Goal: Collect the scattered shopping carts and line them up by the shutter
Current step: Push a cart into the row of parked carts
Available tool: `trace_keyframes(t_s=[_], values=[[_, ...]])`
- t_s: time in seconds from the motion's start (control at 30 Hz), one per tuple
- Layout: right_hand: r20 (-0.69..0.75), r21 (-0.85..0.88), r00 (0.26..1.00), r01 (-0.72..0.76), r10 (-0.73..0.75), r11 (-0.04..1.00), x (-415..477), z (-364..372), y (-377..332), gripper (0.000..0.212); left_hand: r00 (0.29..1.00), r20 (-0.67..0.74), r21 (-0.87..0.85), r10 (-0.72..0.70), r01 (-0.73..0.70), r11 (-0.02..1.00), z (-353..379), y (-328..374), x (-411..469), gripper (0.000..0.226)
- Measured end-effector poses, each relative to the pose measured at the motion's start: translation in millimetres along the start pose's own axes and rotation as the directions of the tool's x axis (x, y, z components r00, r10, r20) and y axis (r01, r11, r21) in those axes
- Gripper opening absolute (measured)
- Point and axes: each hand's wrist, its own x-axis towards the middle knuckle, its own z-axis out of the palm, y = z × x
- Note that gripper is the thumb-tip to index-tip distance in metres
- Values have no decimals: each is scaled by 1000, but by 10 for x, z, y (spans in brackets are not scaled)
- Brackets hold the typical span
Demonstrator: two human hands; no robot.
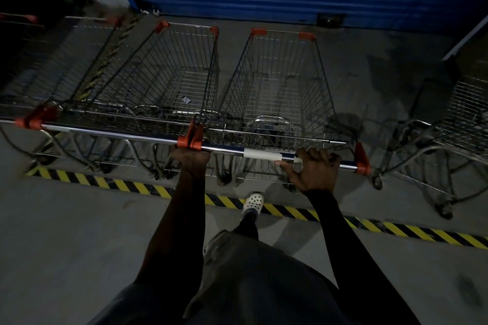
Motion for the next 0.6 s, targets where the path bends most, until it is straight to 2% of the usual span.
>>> trace_keyframes(t_s=[0.1,0.17,0.23,0.3,0.33,0.4,0.43,0.5,0.57,0.6], values=[[-1,-13,1000,-4,4,1000,5,9,12,69,999,-34,-25,15,-16,1000,62,-16,-8,41],[5,-15,1000,-3,3,1000,8,19,17,69,990,-141,-116,14,-30,993,77,-34,63,39],[11,-19,1000,-3,3,1000,11,32,20,67,986,-159,18,46,-44,999,-44,-23,209,48],[15,-24,1000,-3,4,1000,8,40,26,67,985,-147,165,92,-68,984,-187,14,255,46],[13,-26,1000,-2,3,1000,6,44,29,67,978,-164,179,130,-100,979,-213,-6,189,50],[1,-25,1000,2,-2,1000,2,47,31,69,973,-80,213,217,-196,957,-48,-191,-180,55],[-9,-23,1000,3,-4,1000,1,45,31,70,943,-72,285,325,-293,913,54,-315,-419,52],[-31,-17,999,5,-6,1000,1,42,32,72,864,-55,571,500,-383,726,89,-606,-784,46],[-43,-11,999,8,-9,1000,6,35,28,72,781,-9,837,624,-336,432,-16,-814,-1030,46],[-39,-11,999,9,-10,1000,9,29,29,71,716,160,880,679,-416,231,-87,-866,-1107,40]])
